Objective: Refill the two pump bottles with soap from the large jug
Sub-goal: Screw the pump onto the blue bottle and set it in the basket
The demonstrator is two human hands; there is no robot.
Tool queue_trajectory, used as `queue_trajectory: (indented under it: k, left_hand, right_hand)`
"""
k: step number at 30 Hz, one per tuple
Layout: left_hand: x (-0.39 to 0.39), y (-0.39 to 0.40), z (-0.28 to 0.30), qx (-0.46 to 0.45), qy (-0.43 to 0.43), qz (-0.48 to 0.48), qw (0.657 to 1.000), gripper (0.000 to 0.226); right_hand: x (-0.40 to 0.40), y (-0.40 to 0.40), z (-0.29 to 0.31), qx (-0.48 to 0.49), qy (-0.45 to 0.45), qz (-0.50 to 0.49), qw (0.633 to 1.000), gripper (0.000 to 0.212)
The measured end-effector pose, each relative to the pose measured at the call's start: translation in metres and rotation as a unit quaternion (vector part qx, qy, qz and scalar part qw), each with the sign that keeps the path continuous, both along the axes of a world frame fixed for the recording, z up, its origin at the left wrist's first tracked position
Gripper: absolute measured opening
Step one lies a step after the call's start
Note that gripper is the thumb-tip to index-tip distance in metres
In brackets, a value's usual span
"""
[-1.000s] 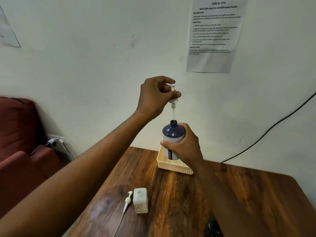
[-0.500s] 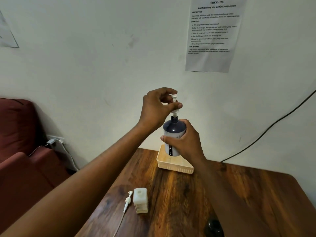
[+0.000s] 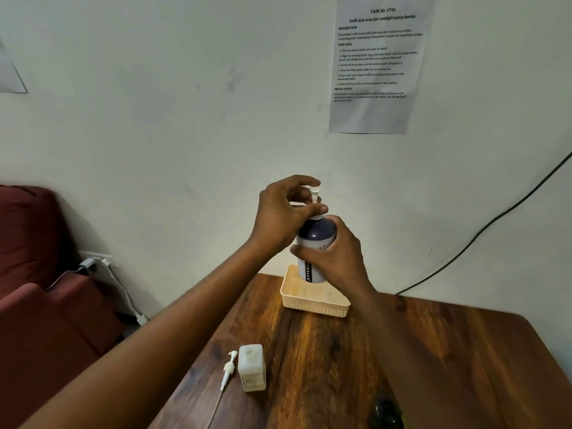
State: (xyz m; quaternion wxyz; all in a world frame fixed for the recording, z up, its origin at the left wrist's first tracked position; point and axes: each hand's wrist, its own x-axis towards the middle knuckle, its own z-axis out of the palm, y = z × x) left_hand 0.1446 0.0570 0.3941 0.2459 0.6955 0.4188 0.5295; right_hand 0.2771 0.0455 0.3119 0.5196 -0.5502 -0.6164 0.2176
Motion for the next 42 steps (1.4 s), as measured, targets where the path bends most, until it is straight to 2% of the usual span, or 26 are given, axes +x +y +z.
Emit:
queue_trajectory:
  k: [4, 7, 10, 21, 24, 26, 29, 34, 37, 40, 42]
  left_hand:
    - [0.001, 0.003, 0.008, -0.01, 0.009, -0.016, 1.0, 0.064]
    - [0.002, 0.004, 0.012, -0.016, 0.055, 0.009, 0.998, 0.078]
    - [0.005, 0.004, 0.013, -0.028, 0.066, -0.006, 0.997, 0.075]
    - [-0.002, 0.011, 0.027, -0.087, 0.058, -0.161, 0.981, 0.063]
    - [0.0, 0.012, 0.028, -0.068, 0.069, -0.148, 0.984, 0.063]
    - [0.004, 0.011, 0.026, -0.051, 0.068, -0.127, 0.988, 0.055]
    - [0.013, 0.01, 0.022, -0.034, 0.065, -0.075, 0.994, 0.048]
    - [0.023, 0.006, 0.011, -0.03, 0.051, 0.016, 0.998, 0.049]
    - [0.018, 0.01, 0.017, -0.063, 0.059, -0.069, 0.994, 0.05]
    - [0.014, 0.016, 0.029, -0.1, 0.048, -0.163, 0.98, 0.066]
    - [0.015, 0.018, 0.033, -0.08, 0.059, -0.147, 0.984, 0.073]
  right_hand:
    - [0.004, 0.002, 0.004, -0.007, 0.004, -0.003, 1.0, 0.077]
    - [0.006, 0.001, 0.007, -0.008, -0.006, -0.008, 1.0, 0.076]
    - [0.006, -0.001, 0.007, -0.004, -0.002, -0.008, 1.0, 0.076]
    - [0.013, -0.003, 0.009, 0.005, 0.029, 0.0, 1.0, 0.073]
    - [0.015, -0.003, 0.013, 0.008, 0.021, -0.005, 1.0, 0.073]
    - [0.015, -0.002, 0.015, 0.013, 0.021, -0.008, 1.0, 0.072]
    - [0.017, -0.002, 0.017, 0.017, 0.019, -0.02, 0.999, 0.071]
    - [0.021, -0.005, 0.016, 0.033, -0.002, -0.032, 0.999, 0.071]
    - [0.022, -0.002, 0.018, 0.029, -0.003, -0.03, 0.999, 0.073]
    - [0.024, 0.002, 0.024, 0.033, -0.003, -0.038, 0.999, 0.073]
    - [0.023, 0.001, 0.027, 0.042, 0.0, -0.042, 0.998, 0.071]
